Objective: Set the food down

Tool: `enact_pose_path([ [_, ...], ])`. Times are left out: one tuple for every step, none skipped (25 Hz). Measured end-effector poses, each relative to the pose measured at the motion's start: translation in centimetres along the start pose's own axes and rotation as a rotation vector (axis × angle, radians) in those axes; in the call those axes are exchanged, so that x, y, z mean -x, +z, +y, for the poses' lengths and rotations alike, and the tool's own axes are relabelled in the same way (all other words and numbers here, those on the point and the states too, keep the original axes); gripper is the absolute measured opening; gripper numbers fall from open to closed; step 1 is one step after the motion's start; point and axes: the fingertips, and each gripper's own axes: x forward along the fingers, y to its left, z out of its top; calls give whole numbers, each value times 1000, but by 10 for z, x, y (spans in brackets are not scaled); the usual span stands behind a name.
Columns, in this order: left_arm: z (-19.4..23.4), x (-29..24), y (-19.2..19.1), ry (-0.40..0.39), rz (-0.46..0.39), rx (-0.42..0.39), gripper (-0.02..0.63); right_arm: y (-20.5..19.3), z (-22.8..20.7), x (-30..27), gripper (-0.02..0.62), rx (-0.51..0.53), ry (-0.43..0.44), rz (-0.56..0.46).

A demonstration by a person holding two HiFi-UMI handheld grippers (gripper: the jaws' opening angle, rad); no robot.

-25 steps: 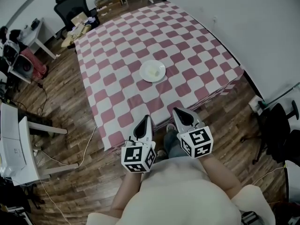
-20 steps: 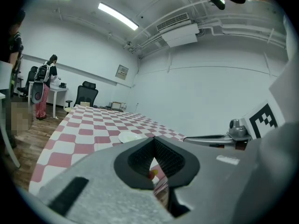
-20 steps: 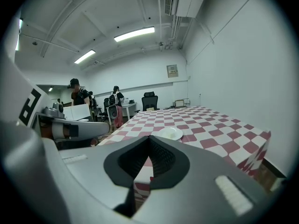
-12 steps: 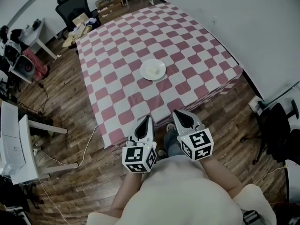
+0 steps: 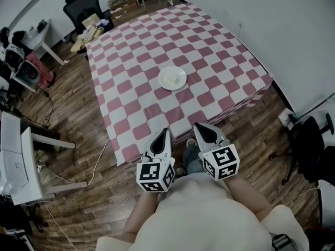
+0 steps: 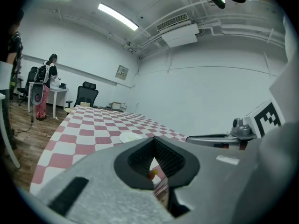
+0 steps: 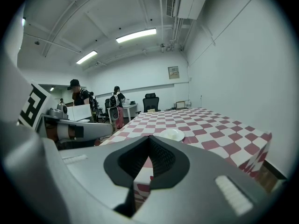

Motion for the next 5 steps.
enact_pose_path([
  [0,0,0,0,0,0,7,0,0,-1,5,0,0,-2],
  [0,-1,0,0,0,-1,6,1,0,-1,5,0,1,-4],
  [1,-1,0,-1,0,-1,6,1,1,-1,5,0,1,-5],
  [1,-1,0,-1,1,-2,6,2,1,-2,5,1,1,-7],
  [1,-1,0,-2,2,-3,6,2,2,-2,5,1,2,-9],
])
